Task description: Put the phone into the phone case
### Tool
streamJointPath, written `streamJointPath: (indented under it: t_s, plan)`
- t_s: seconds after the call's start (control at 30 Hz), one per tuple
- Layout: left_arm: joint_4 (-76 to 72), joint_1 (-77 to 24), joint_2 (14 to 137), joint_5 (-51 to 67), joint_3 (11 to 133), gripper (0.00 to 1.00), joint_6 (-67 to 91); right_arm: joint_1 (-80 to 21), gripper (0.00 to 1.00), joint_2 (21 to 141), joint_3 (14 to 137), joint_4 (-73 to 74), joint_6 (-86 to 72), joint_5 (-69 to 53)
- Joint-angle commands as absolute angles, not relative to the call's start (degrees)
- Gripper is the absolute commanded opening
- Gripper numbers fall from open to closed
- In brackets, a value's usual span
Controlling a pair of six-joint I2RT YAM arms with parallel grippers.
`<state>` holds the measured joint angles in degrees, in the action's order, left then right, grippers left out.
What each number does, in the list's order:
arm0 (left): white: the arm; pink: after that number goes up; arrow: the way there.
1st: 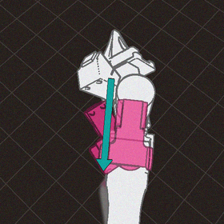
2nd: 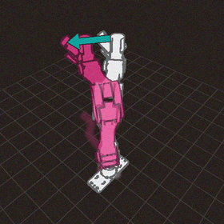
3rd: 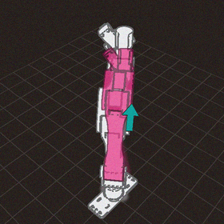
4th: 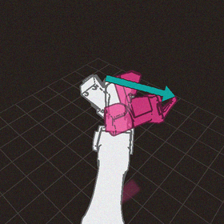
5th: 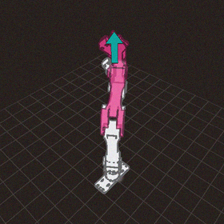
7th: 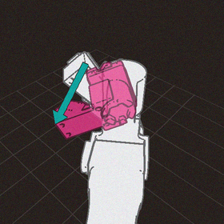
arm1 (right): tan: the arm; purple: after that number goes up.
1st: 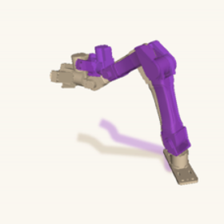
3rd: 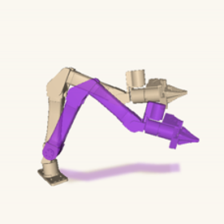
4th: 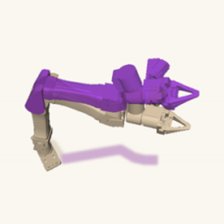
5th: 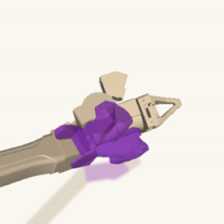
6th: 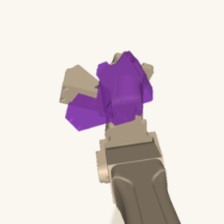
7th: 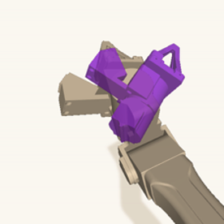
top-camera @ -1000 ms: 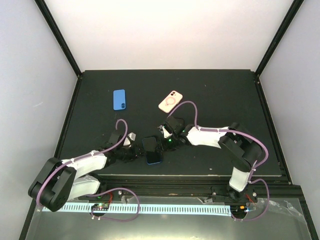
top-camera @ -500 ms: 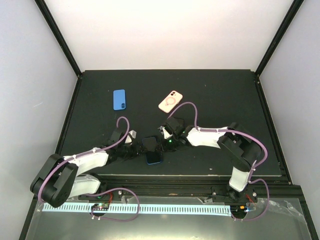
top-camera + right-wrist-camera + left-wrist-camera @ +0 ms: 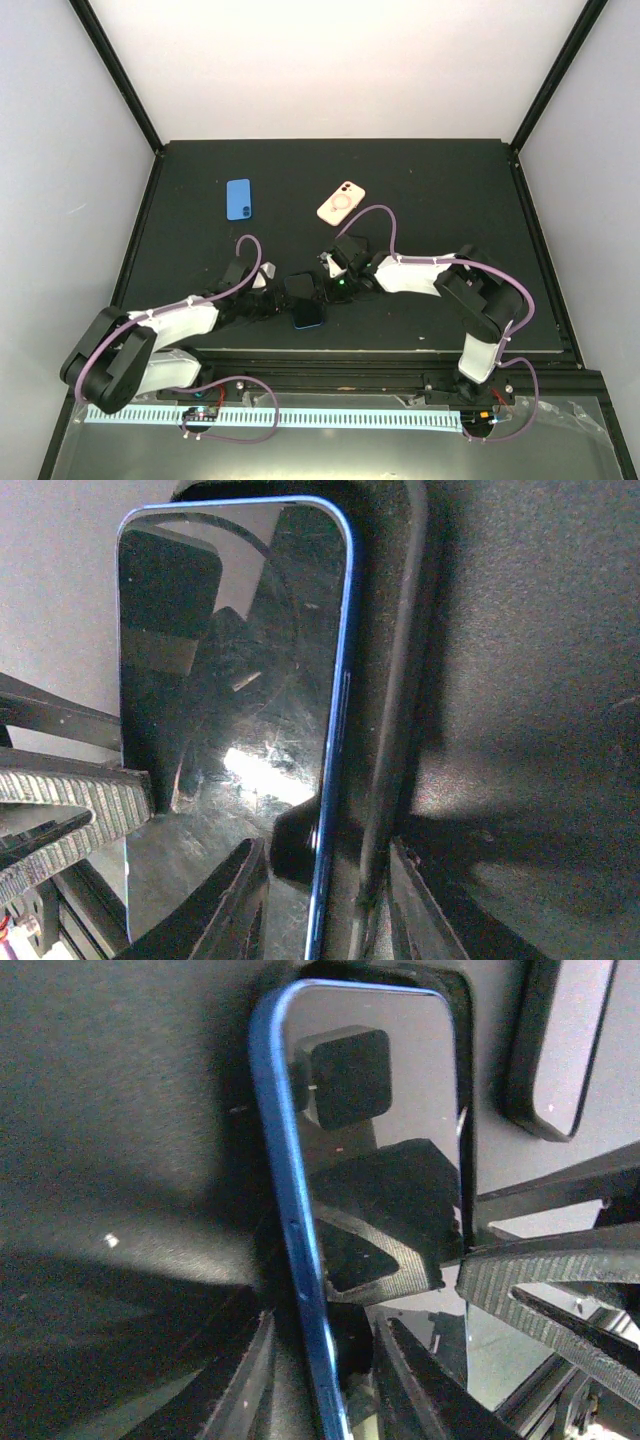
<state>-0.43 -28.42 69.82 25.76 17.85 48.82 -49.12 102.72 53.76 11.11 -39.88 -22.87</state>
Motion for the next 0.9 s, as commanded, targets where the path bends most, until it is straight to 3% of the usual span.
streamJointPath:
  t_s: [0.0,0.13,0.23,0.87]
  plan:
    - [-2.6,-29.0,71.0,26.4,19.3,0.20,48.9,-49.1,0.35,103.5,53.0,7.9,-40.9,-25.0]
    - [-1.6,-29.1,70.0,25.4,20.6,0.05,47.8,-49.1,0.37,103.3,52.4,6.5,-41.5,-25.8]
    - [0.0,-29.1,68.9,23.2,21.4,0.03,46.8,-48.8,0.39,103.3,51.6,4.7,-42.6,-26.9]
    - [2.7,-29.2,70.1,18.0,20.3,0.02,49.6,-47.8,0.39,101.6,48.3,1.0,-47.2,-28.6]
